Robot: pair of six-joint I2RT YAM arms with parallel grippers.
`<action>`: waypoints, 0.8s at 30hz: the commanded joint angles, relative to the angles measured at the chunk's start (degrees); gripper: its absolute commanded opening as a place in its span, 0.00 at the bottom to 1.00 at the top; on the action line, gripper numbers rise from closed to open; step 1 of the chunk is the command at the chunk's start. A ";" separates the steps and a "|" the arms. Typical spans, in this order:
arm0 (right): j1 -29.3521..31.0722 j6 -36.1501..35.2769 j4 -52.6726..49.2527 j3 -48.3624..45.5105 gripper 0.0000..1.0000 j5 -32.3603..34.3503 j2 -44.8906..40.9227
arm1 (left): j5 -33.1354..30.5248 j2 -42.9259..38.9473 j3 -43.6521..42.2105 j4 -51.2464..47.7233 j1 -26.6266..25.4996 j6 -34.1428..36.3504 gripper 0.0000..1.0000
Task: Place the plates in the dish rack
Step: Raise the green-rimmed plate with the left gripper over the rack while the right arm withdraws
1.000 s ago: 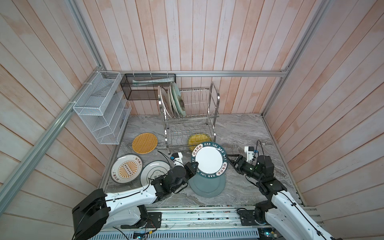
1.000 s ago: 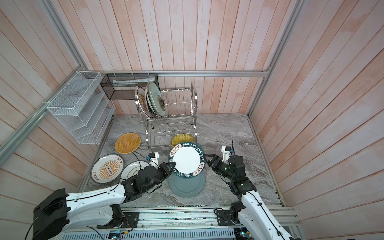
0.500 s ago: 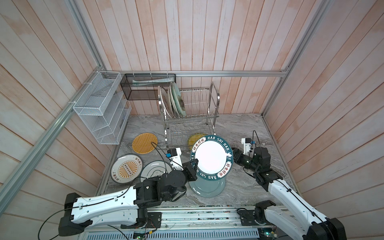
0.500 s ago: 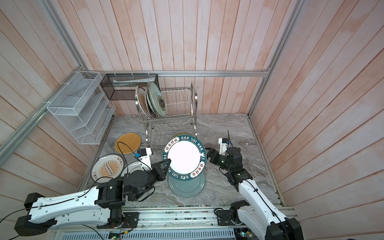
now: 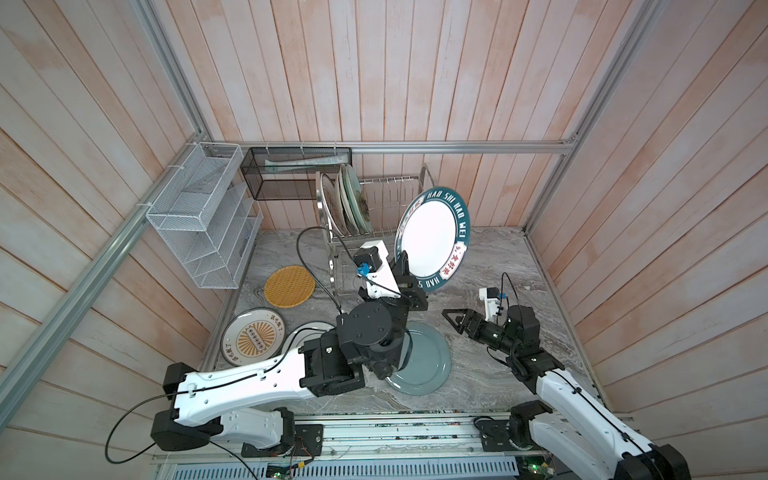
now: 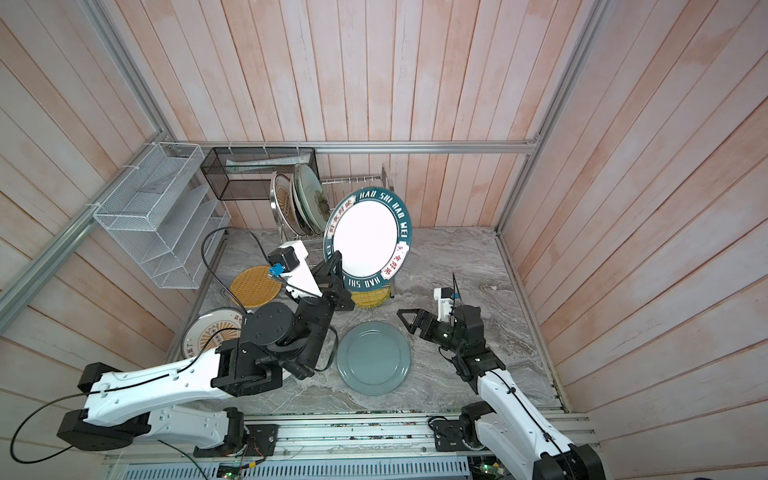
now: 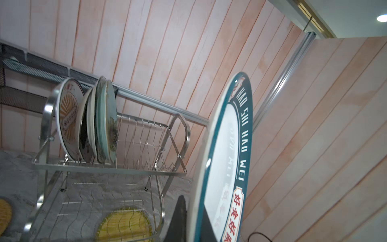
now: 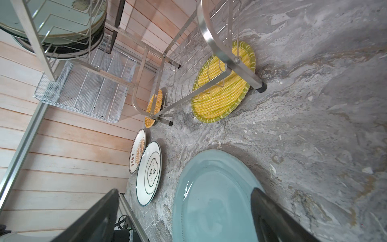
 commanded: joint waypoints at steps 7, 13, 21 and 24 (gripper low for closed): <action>0.47 -1.87 -2.83 -2.15 0.98 -1.22 -3.93 | -7.02 14.82 22.64 8.24 11.71 25.51 0.00; 0.64 -2.27 -4.18 -2.10 0.98 -1.51 -5.18 | -8.74 26.65 40.12 0.68 18.68 32.14 0.00; 1.08 -3.17 -5.95 -1.73 0.98 -2.71 -7.64 | -9.11 37.37 55.43 -9.35 25.39 34.10 0.00; 1.43 -3.28 -6.46 -1.70 0.98 -2.84 -8.69 | -8.75 38.93 56.64 -11.59 26.92 33.71 0.00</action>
